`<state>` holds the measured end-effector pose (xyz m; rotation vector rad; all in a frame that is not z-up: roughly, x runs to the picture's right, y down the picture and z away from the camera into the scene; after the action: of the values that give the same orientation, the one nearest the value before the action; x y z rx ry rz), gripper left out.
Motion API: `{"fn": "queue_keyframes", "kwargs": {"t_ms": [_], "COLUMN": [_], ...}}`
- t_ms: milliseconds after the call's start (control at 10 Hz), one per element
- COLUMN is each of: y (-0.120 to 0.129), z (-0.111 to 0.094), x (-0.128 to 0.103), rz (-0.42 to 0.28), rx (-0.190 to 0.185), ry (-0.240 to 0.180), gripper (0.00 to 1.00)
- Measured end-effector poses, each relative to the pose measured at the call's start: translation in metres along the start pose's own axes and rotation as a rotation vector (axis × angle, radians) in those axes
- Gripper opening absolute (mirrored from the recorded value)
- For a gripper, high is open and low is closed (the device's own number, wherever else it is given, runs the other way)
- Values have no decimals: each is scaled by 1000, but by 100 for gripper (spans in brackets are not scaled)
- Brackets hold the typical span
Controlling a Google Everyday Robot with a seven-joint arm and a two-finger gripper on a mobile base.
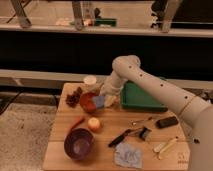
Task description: Place sponge in red bowl
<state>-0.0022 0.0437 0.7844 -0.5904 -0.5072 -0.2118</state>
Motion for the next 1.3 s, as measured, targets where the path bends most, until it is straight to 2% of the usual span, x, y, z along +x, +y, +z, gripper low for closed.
{"fn": "queue_keyframes", "kwargs": {"t_ms": [600, 1000, 1300], "y": [-15, -20, -18], "z": [7, 15, 6], "x": [1, -7, -18], "rz": [-25, -59, -75], "rx": [-30, -51, -53], "ry": [-41, -65, -119], "gripper": [0, 0, 0]}}
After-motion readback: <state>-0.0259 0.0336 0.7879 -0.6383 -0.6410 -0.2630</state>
